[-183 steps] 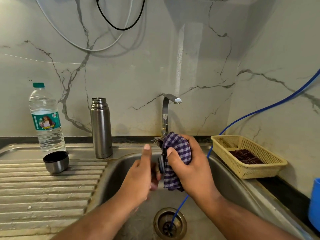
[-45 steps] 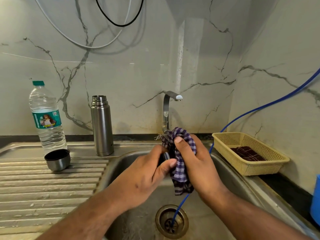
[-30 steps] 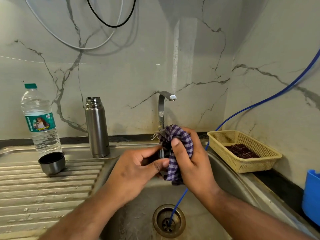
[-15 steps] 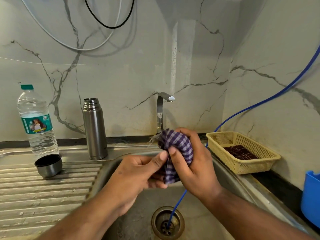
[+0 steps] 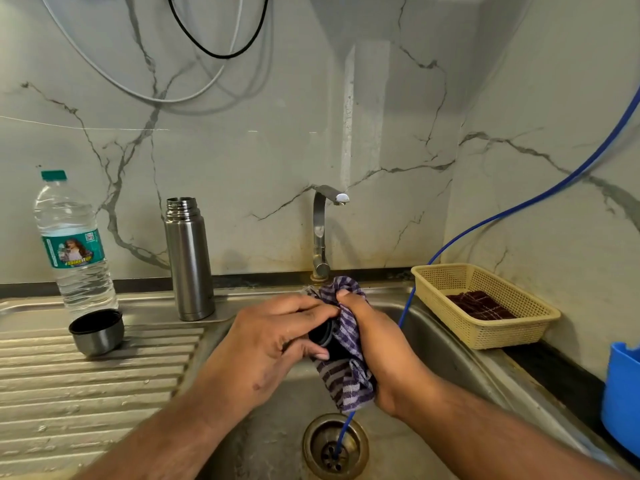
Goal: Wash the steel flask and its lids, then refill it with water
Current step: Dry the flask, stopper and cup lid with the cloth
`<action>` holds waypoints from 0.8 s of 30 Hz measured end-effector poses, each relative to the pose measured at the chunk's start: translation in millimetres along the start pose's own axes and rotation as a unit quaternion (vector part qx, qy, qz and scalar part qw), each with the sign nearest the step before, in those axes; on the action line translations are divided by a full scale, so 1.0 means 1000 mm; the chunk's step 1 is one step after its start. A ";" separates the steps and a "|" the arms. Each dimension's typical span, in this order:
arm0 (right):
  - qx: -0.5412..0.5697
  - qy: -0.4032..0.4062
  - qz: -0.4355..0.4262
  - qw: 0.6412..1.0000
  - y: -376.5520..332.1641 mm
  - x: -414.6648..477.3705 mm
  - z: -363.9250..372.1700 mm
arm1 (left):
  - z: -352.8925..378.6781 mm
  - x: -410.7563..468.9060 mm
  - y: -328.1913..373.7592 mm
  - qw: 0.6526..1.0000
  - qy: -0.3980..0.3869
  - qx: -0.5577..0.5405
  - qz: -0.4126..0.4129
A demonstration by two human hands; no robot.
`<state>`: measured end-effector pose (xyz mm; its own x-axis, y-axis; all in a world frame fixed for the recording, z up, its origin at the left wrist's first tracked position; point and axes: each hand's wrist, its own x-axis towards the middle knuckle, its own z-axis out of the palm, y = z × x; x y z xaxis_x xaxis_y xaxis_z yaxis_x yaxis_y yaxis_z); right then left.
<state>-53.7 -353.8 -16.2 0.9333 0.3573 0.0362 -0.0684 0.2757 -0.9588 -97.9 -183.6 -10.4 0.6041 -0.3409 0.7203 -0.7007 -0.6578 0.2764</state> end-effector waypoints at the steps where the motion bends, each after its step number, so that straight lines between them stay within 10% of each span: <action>1: -0.014 0.008 -0.013 1.000 0.001 0.002 0.000 | 0.001 0.000 0.001 1.000 0.012 -0.019 -0.021; 7: -0.201 0.085 -0.247 0.944 -0.002 0.003 -0.004 | 0.003 0.003 0.022 0.956 0.015 -0.172 -0.237; 14: -0.385 0.042 -0.423 0.819 -0.006 0.000 -0.014 | 0.006 0.007 0.036 0.678 0.002 -0.531 -0.509; 18: -0.353 0.035 -0.408 0.842 -0.008 0.002 -0.014 | 0.012 0.007 0.031 0.741 0.013 -0.498 -0.451; 24: -0.241 0.041 -0.265 0.933 -0.007 0.005 -0.010 | 0.005 -0.001 0.016 0.966 0.012 -0.158 -0.204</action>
<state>-44.8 -362.4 -11.7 0.8165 0.2104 0.5377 0.5576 -0.0455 -0.8289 -107.8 -197.7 -9.6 0.8487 -0.0783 0.5231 -0.4885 -0.4950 0.7186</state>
